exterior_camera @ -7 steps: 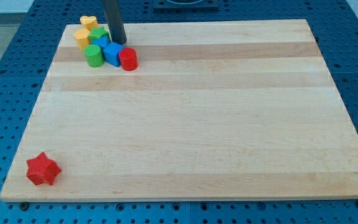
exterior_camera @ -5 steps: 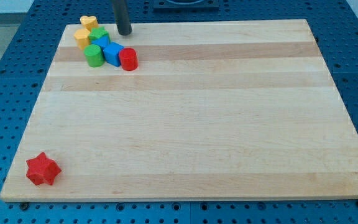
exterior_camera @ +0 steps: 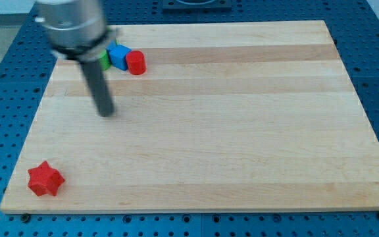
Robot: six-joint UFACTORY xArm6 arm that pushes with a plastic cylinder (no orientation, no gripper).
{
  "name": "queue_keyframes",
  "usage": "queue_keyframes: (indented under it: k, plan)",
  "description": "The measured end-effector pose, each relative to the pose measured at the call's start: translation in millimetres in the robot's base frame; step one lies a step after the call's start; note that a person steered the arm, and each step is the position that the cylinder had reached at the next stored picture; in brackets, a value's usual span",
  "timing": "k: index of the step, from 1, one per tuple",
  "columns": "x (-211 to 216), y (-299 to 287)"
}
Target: Slightly push the yellow hexagon below to the yellow heart
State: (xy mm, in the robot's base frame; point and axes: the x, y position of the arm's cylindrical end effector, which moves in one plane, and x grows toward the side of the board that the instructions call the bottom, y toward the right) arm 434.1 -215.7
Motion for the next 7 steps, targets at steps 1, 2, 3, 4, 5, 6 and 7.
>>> queue_keyframes:
  k: [1,2,3,4,5,6,7]
  plan:
    - [-57,-80]
    - [-80,-89]
    - [-111,-87]
    - [-165,-85]
    - [-163,-77]
    - [-141,-76]
    - [-136,-58]
